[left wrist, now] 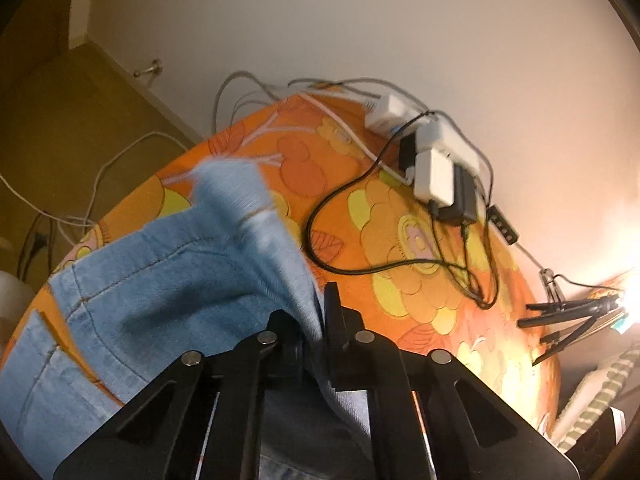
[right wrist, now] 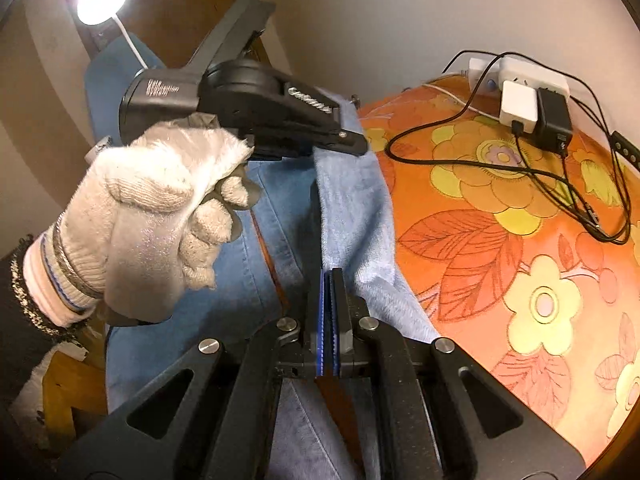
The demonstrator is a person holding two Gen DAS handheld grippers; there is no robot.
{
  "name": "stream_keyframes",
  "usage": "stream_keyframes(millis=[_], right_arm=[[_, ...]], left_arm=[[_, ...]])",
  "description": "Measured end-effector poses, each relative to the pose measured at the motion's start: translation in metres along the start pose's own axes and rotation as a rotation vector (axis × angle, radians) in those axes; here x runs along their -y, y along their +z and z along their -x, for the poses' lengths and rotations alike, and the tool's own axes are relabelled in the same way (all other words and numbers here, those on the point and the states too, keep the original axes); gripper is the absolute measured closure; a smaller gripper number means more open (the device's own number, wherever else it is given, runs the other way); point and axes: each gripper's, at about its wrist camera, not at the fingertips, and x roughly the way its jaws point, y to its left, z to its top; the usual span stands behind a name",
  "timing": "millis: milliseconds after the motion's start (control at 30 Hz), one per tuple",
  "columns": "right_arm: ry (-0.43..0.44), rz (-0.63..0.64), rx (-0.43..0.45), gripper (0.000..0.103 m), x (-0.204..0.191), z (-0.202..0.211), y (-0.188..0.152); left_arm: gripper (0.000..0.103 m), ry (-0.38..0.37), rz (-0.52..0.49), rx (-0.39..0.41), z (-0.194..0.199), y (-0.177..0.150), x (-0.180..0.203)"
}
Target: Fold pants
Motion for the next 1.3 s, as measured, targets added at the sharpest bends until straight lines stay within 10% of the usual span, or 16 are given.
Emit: stream_keyframes(millis=[300,500,667,933,1033,1300], right_arm=[[-0.09,-0.032,0.007,0.078,0.026,0.086,-0.028],[-0.212,-0.057,-0.051,0.077,0.067,0.187,-0.103],[-0.251,-0.129,-0.153,0.056,0.094,0.214,-0.162],[-0.323,-0.085,-0.274,0.056,0.087,0.195,-0.208],[-0.352,-0.085,-0.284,0.091,0.078,0.189,-0.215],[-0.568,-0.014,-0.133,0.096,0.04,0.239,-0.179]], left_arm=[[0.098,-0.024,-0.038,0.092,0.054,0.002,0.009],[0.098,-0.045,-0.044,0.123,0.087,0.002,0.014],[0.098,-0.053,-0.05,0.144,0.109,-0.004,0.018],[0.098,-0.056,-0.036,0.178,0.149,-0.017,0.018],[0.098,-0.049,-0.038,0.196,0.164,-0.022,0.018],[0.099,-0.065,0.002,0.248,0.201,-0.021,0.012]])
